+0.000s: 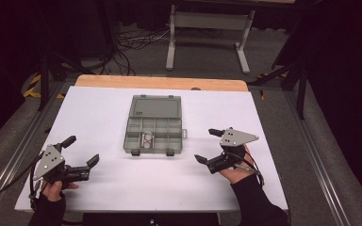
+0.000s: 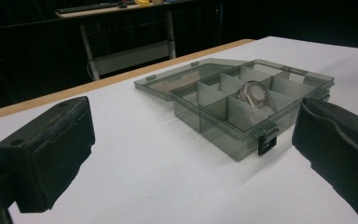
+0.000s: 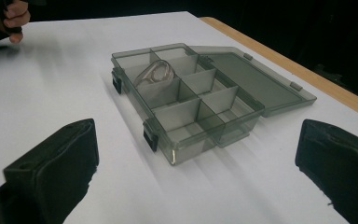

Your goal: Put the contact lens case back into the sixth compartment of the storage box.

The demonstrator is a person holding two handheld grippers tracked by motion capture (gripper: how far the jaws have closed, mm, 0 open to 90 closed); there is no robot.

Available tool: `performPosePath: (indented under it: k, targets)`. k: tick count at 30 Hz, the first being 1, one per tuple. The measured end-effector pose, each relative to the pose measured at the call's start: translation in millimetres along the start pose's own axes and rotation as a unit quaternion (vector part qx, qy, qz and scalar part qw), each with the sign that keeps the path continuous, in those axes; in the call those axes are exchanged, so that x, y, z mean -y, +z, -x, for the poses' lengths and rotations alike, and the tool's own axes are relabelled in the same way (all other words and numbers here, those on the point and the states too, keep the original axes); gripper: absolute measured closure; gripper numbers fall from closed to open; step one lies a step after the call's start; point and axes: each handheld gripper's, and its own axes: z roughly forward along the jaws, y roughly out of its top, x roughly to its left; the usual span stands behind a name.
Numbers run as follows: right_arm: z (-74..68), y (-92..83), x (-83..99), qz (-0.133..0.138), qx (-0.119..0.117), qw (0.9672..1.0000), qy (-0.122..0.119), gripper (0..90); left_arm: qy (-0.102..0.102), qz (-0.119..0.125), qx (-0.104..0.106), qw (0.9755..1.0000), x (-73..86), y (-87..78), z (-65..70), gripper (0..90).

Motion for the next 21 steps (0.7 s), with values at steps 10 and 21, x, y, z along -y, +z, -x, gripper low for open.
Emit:
performPosePath:
  k: [10,21]
  targets:
    - [1.0,-8.6,32.8,0.013,0.01,0.9997,0.017,0.1,0.001,-0.002,-0.009,1.0,2.6,0.3,-0.6,0.1]
    - [2.3,-10.3,61.6,0.004,0.03,0.9985,0.046,0.1,-0.01,-0.006,-0.007,0.9999,9.0,3.1,-6.0,0.1]
